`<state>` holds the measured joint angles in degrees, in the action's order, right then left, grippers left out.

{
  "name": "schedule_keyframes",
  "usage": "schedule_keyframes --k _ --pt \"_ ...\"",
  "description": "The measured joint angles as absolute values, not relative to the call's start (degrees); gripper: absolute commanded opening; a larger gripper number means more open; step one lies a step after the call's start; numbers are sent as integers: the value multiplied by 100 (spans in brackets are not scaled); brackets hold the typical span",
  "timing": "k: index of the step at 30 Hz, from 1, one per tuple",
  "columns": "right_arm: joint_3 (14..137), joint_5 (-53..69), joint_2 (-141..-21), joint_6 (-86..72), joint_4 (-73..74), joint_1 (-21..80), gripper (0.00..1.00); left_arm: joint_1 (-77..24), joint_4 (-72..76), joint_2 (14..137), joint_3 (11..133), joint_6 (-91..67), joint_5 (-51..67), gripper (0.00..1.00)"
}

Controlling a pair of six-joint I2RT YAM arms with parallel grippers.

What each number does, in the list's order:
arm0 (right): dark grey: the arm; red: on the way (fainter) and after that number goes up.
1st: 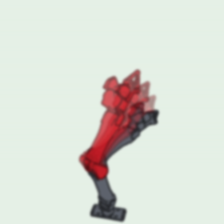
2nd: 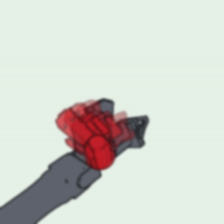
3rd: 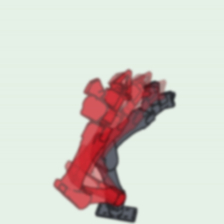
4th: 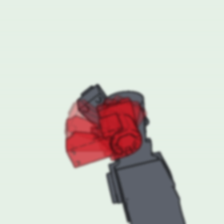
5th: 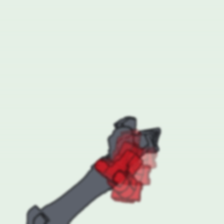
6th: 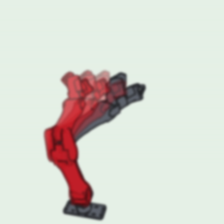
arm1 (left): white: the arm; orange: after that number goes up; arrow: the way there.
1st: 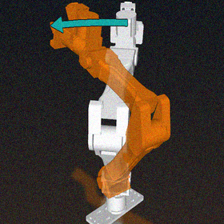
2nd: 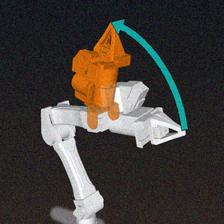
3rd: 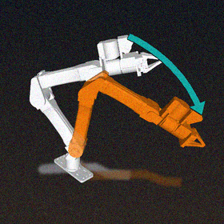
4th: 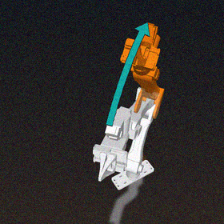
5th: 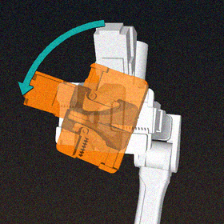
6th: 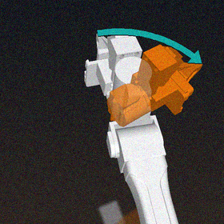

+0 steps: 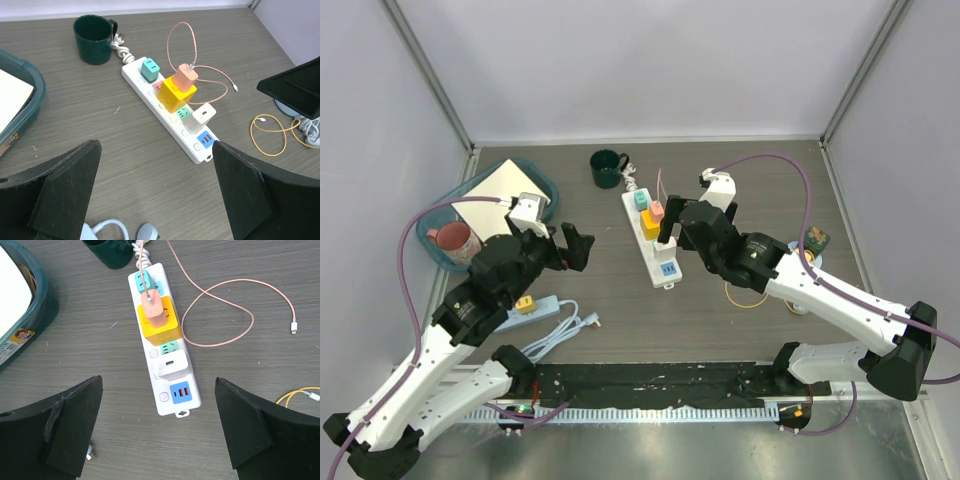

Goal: Pull the plug off the socket

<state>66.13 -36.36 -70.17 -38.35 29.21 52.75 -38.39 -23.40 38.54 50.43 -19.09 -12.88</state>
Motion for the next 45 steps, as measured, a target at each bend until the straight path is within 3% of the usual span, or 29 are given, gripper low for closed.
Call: schedule_keyframes --k 14,19,24,32,41,45 --pt "6611 -3634 -7017 -3835 2921 5275 100 -3839 -2340 3850 5041 -1935 -1337 100" --pt "6611 -3627 -7048 -3854 2921 5275 98 -3841 -2519 3903 5035 -2373 -1898 95" --pt "6611 -3282 -7273 -3726 2919 5275 93 -3841 -4027 4139 5380 -3868 -3089 90" --pt "6530 -2294 -7712 -3247 2757 5275 91 -3684 -6361 4270 5760 -6075 -3896 86" --pt "5793 -2060 -7113 -2958 2386 5275 91 -1710 -7194 4915 5701 -7081 -3138 81" --pt "5437 -1999 -6654 -2926 2196 5275 89 -1302 -7310 4928 5629 -7338 -2995 78"
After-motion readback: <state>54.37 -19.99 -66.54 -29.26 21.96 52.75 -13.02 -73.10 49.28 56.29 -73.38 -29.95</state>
